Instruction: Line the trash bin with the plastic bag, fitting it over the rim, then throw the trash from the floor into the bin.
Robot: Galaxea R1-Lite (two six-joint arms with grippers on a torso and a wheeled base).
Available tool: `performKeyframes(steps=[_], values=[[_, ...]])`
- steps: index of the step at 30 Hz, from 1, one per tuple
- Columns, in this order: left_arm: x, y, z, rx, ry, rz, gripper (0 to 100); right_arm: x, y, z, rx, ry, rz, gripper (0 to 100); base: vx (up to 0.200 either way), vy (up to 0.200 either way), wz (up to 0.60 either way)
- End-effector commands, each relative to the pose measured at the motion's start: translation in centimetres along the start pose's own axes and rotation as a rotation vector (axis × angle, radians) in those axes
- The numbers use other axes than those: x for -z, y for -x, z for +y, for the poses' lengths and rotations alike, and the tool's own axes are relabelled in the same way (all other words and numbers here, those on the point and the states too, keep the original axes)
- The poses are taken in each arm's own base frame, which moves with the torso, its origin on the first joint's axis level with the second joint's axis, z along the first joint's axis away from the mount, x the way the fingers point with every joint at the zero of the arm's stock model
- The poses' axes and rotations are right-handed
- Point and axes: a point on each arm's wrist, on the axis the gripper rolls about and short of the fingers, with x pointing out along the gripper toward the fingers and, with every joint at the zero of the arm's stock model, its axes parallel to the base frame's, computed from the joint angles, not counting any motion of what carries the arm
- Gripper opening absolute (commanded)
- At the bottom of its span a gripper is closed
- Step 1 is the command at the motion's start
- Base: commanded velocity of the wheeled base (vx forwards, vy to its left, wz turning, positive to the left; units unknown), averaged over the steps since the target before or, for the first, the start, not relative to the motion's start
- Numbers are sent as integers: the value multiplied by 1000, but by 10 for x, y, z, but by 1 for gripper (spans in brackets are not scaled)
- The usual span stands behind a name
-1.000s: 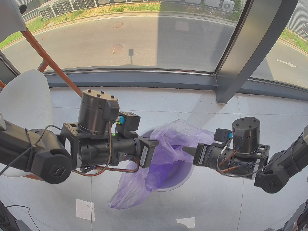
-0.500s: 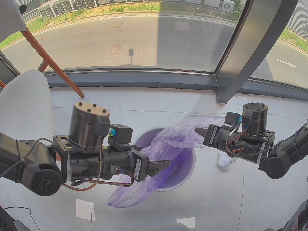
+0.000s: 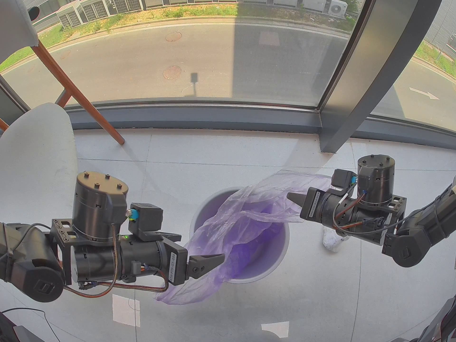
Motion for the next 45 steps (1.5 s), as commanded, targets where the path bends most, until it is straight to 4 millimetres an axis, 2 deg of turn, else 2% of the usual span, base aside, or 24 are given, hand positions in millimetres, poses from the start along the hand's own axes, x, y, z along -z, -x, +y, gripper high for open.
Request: performKeyframes(steps=[1, 2, 3, 10, 23, 26, 27, 36, 38, 44, 45], values=[[3, 4, 3, -10, 5, 3, 100, 1, 0, 0, 1, 0, 2, 0, 0, 0, 0], [3, 3, 4, -13, 6, 2, 100, 1, 0, 0, 1, 0, 2, 0, 0, 0, 0], [2, 3, 5, -14, 7, 1, 0, 1, 0, 0, 1, 0, 2, 0, 0, 0, 0], [1, 4, 20, -55, 41, -29, 0, 0, 1, -1, 2, -2, -1, 0, 0, 0, 0], [4, 7, 19, -21, 59, -24, 0, 4, 3, -3, 14, -1, 12, 0, 0, 0, 0], [11, 10, 19, 4, 56, -18, 0, 4, 3, -3, 16, -1, 12, 0, 0, 0, 0], [11, 12, 18, 22, 46, -29, 100, 4, 3, -3, 16, -1, 12, 0, 0, 0, 0], [8, 11, 18, 39, -18, -85, 100, 7, 4, -5, 23, -1, 22, 0, 0, 0, 0], [9, 1, 27, 14, -26, -69, 100, 8, 5, -5, 23, 0, 24, 0, 0, 0, 0], [12, -10, 30, 15, -28, -76, 100, 7, 5, -4, 22, 0, 20, 0, 0, 0, 0], [12, -15, 31, 18, -30, -80, 0, 7, 6, -5, 23, -1, 19, 0, 0, 0, 0]])
